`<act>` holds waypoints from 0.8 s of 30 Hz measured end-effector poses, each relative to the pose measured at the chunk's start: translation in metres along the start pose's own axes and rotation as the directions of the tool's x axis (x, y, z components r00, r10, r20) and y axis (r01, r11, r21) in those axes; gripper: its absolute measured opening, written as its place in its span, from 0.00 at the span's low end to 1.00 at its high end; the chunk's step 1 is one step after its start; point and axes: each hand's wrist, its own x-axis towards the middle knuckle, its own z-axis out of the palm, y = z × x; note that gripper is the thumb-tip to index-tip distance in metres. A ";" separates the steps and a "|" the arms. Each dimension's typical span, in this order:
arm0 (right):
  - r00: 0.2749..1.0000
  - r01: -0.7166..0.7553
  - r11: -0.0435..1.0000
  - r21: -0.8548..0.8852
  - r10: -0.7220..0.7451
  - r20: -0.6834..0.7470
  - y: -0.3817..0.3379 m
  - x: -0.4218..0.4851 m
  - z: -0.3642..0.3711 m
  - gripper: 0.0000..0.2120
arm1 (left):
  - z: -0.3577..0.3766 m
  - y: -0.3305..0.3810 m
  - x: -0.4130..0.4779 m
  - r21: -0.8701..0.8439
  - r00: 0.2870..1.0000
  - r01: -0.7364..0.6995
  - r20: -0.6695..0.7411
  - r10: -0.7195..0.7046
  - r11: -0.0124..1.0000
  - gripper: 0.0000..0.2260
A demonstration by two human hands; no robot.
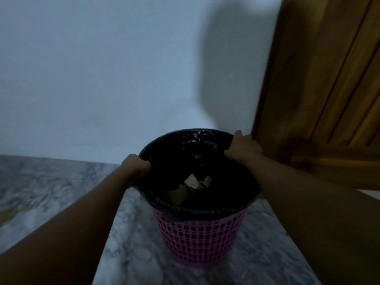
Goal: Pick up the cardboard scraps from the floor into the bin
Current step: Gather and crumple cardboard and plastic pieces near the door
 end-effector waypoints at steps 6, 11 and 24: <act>0.967 0.250 0.955 0.162 -0.236 -0.100 -0.063 0.004 -0.014 0.19 | -0.050 -0.029 -0.020 -0.236 0.969 0.075 -0.211 -0.127 0.969 0.10; 0.918 0.392 0.879 0.270 -0.391 -0.063 -0.146 -0.018 -0.006 0.21 | -0.106 -0.068 -0.038 -0.464 0.886 0.064 -0.381 -0.265 0.883 0.14; 0.759 0.473 0.673 0.569 -0.639 0.125 -0.256 -0.097 0.084 0.32 | -0.145 -0.169 -0.058 -0.733 0.770 0.105 -0.368 -0.521 0.672 0.13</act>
